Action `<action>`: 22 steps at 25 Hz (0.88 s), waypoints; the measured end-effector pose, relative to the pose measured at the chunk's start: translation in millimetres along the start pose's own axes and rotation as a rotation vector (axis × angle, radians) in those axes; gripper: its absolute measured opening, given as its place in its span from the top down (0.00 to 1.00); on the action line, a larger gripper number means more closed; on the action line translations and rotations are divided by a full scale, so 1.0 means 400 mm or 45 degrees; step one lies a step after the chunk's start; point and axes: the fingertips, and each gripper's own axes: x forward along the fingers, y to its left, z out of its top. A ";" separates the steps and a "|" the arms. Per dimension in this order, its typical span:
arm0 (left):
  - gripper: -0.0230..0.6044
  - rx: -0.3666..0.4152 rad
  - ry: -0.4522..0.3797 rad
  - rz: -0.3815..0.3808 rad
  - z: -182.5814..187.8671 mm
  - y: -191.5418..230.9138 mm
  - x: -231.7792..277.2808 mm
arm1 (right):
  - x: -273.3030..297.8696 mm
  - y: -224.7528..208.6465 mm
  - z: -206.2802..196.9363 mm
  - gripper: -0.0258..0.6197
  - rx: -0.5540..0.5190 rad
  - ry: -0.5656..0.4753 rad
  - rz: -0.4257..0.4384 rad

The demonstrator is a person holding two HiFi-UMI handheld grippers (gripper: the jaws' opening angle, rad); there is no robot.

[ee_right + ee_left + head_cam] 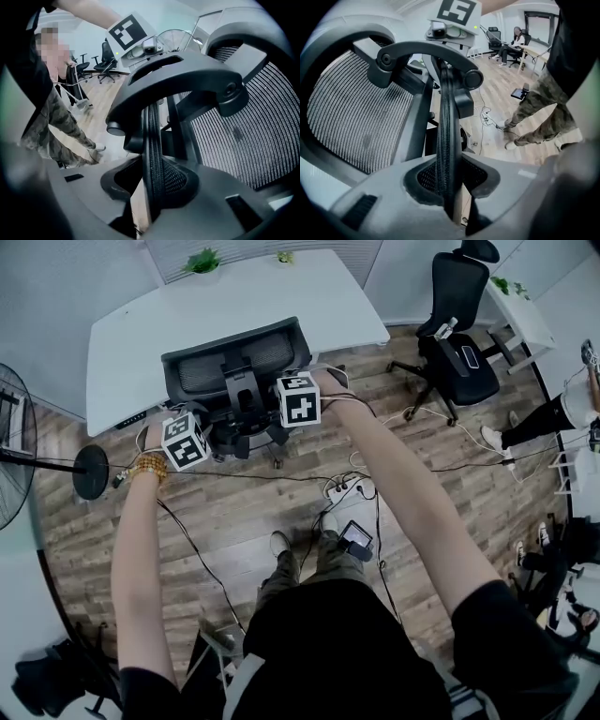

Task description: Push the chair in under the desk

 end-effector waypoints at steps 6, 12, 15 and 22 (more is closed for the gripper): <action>0.80 0.018 -0.007 0.012 -0.043 0.063 0.006 | 0.024 -0.062 0.027 0.79 0.003 0.002 -0.007; 0.81 0.036 -0.002 0.014 -0.055 0.074 0.011 | 0.034 -0.072 0.031 0.80 0.004 0.002 -0.029; 0.81 0.047 -0.001 0.039 -0.055 0.076 0.015 | 0.037 -0.072 0.030 0.79 0.004 0.002 -0.036; 0.80 0.079 0.005 0.136 -0.060 0.086 0.019 | 0.041 -0.079 0.028 0.78 -0.033 -0.003 -0.084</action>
